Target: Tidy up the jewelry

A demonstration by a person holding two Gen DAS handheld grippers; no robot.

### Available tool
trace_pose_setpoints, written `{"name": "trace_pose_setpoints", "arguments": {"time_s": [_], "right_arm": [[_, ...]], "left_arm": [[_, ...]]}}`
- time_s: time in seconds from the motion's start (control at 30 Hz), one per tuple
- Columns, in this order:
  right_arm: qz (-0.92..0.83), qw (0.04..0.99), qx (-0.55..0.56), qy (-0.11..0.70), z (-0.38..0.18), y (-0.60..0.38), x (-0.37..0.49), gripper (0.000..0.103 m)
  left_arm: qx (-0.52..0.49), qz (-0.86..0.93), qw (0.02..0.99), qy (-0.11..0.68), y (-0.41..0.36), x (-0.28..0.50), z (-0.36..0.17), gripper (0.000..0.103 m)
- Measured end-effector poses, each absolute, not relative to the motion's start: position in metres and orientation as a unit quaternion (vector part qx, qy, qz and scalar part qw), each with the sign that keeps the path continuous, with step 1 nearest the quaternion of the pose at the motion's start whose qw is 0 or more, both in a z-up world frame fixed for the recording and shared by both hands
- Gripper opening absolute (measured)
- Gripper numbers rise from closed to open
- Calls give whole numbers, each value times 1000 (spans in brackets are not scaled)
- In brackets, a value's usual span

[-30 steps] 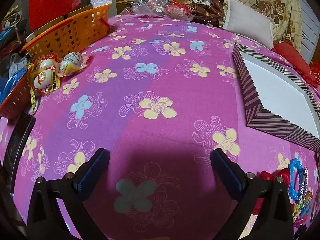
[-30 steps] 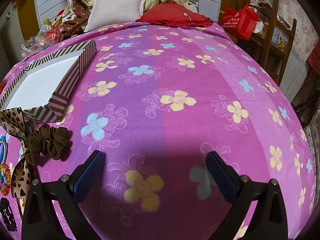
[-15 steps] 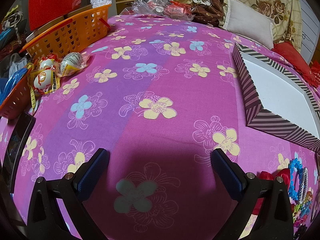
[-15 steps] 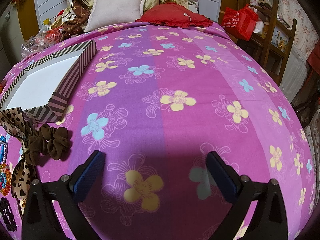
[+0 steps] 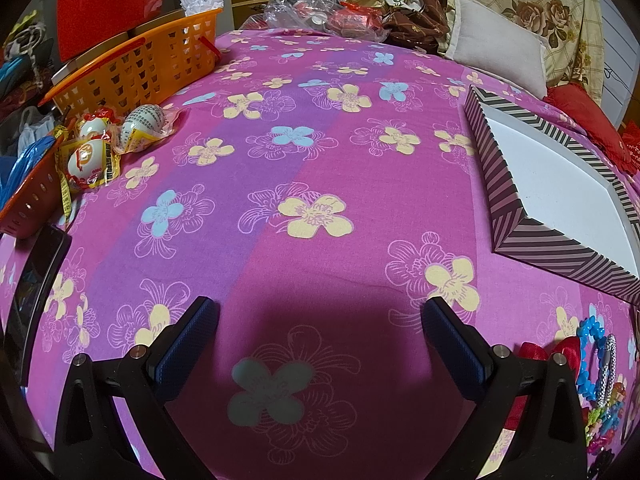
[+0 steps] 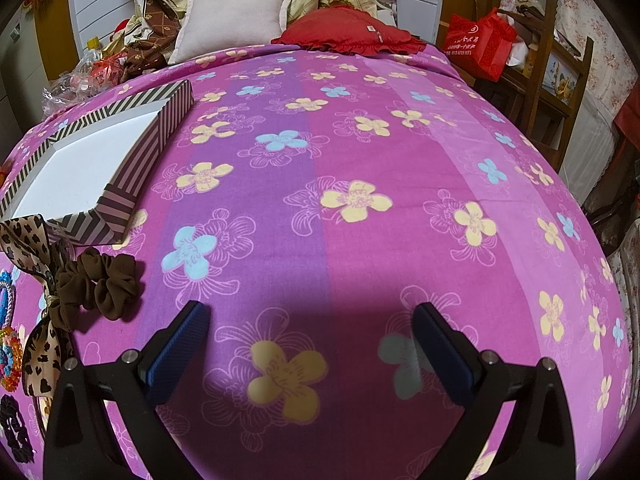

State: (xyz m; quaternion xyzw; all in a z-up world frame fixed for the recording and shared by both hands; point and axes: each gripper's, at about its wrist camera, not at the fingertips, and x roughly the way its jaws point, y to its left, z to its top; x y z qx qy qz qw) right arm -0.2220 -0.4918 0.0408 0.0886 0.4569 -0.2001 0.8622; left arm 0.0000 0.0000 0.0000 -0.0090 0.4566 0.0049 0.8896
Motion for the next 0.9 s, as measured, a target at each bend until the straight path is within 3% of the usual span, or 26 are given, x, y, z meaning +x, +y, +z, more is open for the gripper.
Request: {"name": "trace_pose_setpoints", "arguments": {"time_s": [0.3,0.37,0.43,0.6,0.9], "right_arm": [[-200,862,89,457,41,-492,-223,103],[-200,862,89,457,41,-492,-223,103],[-198,862,89,457,41,-491,-224,103],[-206,857,103,461,41,-486,-233,103],[-185,851,159,464,51,-470,-260,103]], "left_arm": [[-10,9,890,456,0,-2,0,83],[-10,7,891,454,-1,-6,2,78],[-6,1,894,448,-4,-13,4,66],[28,-2,893,450,-20,-22,10,58],[28,-36,895,444,-43,-51,26,58]]}}
